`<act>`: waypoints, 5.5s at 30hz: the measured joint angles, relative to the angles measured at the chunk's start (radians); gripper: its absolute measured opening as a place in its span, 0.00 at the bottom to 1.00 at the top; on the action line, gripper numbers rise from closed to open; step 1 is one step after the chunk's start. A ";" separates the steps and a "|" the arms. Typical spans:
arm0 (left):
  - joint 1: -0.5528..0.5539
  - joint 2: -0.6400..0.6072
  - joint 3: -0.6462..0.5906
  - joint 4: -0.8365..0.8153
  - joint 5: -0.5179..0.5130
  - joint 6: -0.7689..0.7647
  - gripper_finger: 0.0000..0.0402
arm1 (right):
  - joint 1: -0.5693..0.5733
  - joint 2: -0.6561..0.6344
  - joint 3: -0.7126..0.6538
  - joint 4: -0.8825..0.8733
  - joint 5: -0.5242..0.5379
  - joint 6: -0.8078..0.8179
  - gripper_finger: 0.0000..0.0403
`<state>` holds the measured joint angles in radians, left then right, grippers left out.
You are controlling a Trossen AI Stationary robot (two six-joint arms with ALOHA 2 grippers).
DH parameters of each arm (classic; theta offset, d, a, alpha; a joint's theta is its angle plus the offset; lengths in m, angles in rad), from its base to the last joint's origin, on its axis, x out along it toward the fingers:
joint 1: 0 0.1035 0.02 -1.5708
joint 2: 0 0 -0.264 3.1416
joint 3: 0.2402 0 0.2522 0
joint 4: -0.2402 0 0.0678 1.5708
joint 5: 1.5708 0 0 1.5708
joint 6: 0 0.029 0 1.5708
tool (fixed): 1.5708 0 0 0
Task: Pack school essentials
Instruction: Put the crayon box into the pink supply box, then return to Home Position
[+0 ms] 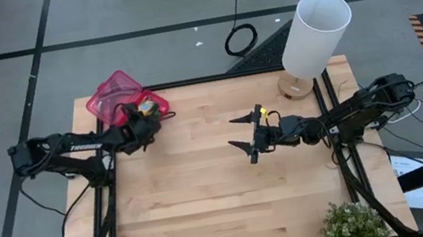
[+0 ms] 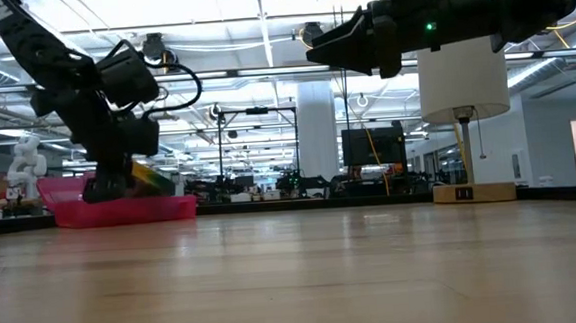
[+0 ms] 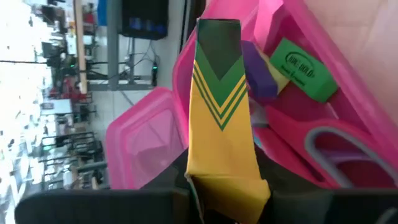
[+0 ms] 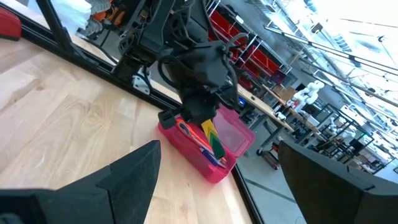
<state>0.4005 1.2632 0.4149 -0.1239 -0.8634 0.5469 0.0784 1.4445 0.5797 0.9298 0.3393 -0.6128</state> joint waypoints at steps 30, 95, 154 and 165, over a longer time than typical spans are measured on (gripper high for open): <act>0.086 0.000 0.001 -0.019 0.066 -0.009 0.72 | 0.000 0.000 0.000 -0.002 0.000 -0.001 0.79; -0.115 -0.494 0.217 -0.269 0.571 -0.617 0.54 | -0.006 -0.036 0.000 -0.037 -0.002 0.290 0.67; -0.434 -0.478 -0.398 0.890 0.770 -0.508 0.02 | 0.080 -0.561 -0.548 -0.023 -0.056 0.413 0.00; -0.433 -0.544 -0.406 0.869 0.860 -0.477 0.01 | 0.080 -0.659 -0.552 -0.095 -0.056 0.384 0.00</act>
<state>-0.0330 0.7190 0.0093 0.7447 -0.0030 0.0699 0.1589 0.7853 0.0280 0.8345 0.2829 -0.2287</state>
